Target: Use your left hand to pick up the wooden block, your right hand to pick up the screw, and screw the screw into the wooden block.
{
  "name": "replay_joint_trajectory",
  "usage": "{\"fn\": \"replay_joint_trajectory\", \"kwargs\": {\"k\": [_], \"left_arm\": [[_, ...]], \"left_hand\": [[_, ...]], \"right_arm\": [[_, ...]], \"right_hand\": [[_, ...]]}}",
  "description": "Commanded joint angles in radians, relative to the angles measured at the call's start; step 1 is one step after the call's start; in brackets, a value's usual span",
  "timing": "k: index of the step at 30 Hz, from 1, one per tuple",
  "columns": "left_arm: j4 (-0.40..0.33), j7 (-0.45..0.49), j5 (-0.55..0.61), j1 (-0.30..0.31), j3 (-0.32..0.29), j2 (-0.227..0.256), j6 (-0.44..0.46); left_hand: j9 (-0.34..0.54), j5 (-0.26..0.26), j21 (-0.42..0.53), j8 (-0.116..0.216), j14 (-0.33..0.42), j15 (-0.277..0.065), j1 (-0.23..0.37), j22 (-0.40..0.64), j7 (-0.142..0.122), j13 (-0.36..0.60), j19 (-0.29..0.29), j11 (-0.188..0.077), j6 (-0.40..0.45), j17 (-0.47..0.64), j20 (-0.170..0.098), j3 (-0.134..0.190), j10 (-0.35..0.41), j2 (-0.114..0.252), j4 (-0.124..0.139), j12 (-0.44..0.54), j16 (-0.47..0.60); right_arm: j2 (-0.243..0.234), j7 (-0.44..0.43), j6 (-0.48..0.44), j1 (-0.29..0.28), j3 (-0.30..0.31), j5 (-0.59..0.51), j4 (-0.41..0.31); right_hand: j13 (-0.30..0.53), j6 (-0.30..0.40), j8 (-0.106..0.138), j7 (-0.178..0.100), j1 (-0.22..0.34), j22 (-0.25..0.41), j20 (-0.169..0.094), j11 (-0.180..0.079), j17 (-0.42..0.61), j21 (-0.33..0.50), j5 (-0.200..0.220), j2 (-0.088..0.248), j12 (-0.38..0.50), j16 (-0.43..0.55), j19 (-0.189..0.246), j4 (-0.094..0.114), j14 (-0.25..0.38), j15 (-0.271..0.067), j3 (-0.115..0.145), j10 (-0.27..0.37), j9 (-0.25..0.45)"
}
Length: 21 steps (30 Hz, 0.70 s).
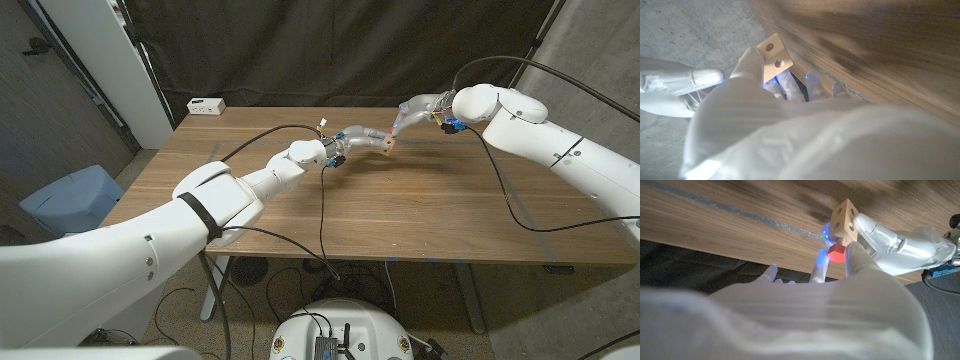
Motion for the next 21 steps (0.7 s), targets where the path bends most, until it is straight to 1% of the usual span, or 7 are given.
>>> {"fn": "replay_joint_trajectory", "kwargs": {"k": [1,4,12,21], "left_arm": [[-0.005,-0.006,0.002,0.004,-0.004,0.003,-0.015],[-0.006,-0.007,0.003,0.006,-0.005,0.003,-0.018],[-0.011,-0.014,0.004,0.010,-0.008,0.007,-0.024],[-0.003,-0.011,0.005,0.004,-0.007,0.003,-0.003]], "left_hand": [[0.003,0.005,0.008,0.005,0.001,-0.044,0.000,0.003,0.002,0.003,-0.001,0.000,0.008,0.003,-0.001,0.009,0.004,0.008,-0.001,0.001,0.003],[0.003,0.006,0.008,0.004,0.002,-0.043,0.000,0.003,0.002,0.003,-0.002,0.000,0.008,0.003,-0.002,0.009,0.004,0.008,0.000,0.001,0.004],[0.003,0.006,0.008,0.005,0.003,-0.044,0.001,0.003,0.002,0.003,-0.001,0.000,0.008,0.003,0.000,0.009,0.004,0.008,-0.001,0.001,0.004],[0.003,0.006,0.008,0.004,0.004,-0.044,0.001,0.003,0.002,0.003,-0.001,0.000,0.007,0.003,0.000,0.009,0.004,0.009,0.000,0.001,0.005]], "right_arm": [[0.000,-0.010,-0.004,-0.008,0.004,-0.007,-0.009],[0.000,-0.010,-0.007,-0.008,0.003,-0.010,-0.012],[-0.004,-0.013,-0.012,-0.012,0.007,-0.012,-0.021],[0.000,-0.021,-0.014,-0.013,0.006,-0.020,-0.018]], "right_hand": [[0.005,0.016,0.012,-0.002,0.011,0.005,-0.003,-0.001,0.005,0.005,-0.004,-0.002,0.006,0.007,0.011,-0.001,0.007,0.002,0.009,0.013,0.006],[0.005,0.019,0.015,-0.002,0.010,0.005,-0.004,-0.001,0.006,0.006,-0.005,-0.002,0.006,0.008,0.014,-0.001,0.009,0.002,0.009,0.016,0.008],[0.005,0.041,0.033,-0.004,0.009,0.005,-0.004,-0.002,0.007,0.006,-0.009,-0.004,0.010,0.010,0.020,0.001,0.017,0.002,0.010,0.033,0.016],[0.004,0.059,0.049,-0.003,0.010,0.005,-0.005,-0.007,0.008,0.006,-0.011,-0.005,0.012,0.012,0.027,0.001,0.024,0.002,0.012,0.048,0.024]]}}
